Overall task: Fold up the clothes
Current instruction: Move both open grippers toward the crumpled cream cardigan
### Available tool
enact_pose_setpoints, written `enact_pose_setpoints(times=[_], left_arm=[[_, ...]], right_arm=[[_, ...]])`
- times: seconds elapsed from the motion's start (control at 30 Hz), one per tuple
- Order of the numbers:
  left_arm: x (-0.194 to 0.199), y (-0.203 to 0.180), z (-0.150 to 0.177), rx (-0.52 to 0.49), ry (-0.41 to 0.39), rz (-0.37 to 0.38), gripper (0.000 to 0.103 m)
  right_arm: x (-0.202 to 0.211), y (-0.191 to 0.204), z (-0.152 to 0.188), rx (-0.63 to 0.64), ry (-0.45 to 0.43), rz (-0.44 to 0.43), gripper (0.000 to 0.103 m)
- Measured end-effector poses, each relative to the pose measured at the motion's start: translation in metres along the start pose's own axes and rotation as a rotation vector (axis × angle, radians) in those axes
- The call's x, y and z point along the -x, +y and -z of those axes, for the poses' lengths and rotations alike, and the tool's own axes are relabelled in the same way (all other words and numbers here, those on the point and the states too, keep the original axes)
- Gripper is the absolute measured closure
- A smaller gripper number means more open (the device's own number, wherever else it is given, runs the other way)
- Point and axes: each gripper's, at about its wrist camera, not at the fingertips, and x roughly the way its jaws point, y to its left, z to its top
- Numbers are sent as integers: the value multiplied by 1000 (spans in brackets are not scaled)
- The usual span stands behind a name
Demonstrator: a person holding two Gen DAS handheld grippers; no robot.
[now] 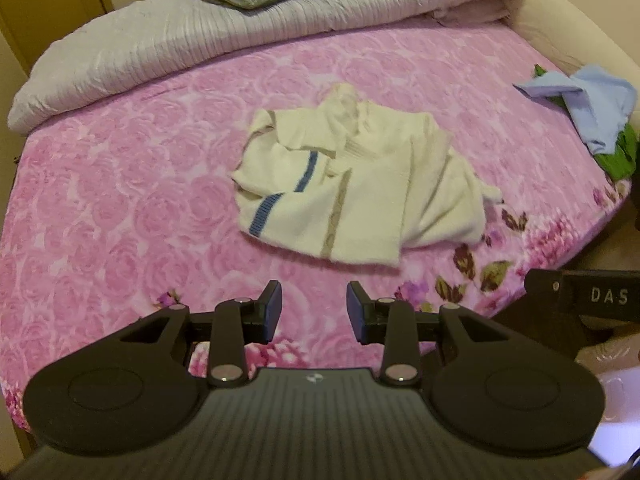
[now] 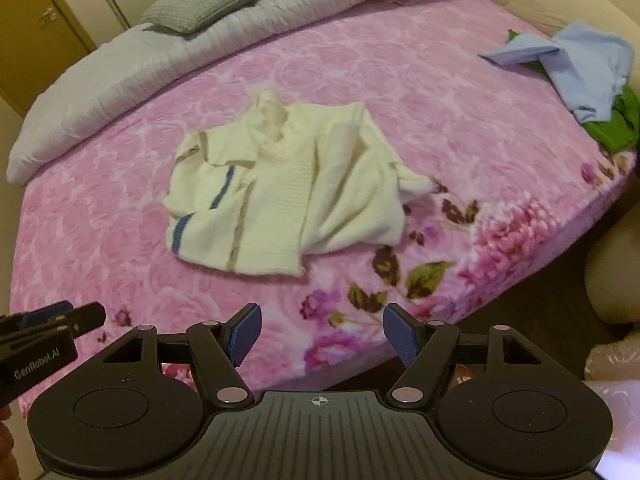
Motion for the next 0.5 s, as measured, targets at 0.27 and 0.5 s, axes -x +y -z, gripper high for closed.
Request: enact_pose_setpoints(times=[0.27, 0.5], left_arm=[[1, 2, 0, -12, -8, 10, 71], [-3, 12, -9, -14, -21, 11, 70]], right_arm=[[5, 2, 1, -14, -14, 18, 32], [6, 7, -2, -9, -35, 9, 32]])
